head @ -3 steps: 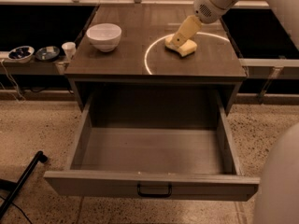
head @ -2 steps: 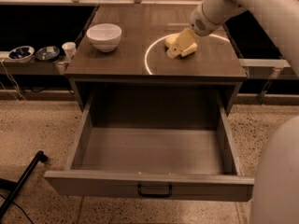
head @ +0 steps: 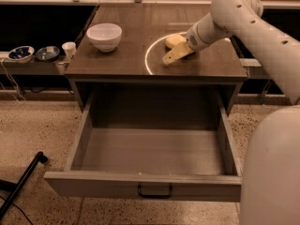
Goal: Place sponge into top drawer
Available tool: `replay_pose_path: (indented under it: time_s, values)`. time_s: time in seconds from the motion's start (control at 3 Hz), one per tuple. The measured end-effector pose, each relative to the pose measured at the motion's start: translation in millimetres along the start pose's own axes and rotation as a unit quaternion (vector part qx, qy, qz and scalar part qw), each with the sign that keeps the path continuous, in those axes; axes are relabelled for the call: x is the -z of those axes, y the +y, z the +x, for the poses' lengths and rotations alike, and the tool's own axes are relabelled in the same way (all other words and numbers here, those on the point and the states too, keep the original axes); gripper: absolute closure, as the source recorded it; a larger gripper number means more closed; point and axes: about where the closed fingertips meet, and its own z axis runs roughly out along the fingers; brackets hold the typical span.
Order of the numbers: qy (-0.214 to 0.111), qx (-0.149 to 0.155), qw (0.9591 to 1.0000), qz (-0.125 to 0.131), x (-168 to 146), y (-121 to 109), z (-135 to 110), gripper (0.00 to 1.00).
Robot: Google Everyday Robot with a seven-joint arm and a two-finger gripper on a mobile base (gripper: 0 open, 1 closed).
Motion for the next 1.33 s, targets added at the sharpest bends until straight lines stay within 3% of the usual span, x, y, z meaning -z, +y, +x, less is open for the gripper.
replay_pose_path:
  time_s: [0.33, 1.33]
  values:
    - [-0.019, -0.060, 0.9978, -0.020, -19, -12, 3, 0.19]
    - [-0.031, -0.066, 0.9971, -0.024, -7, -17, -8, 0.89]
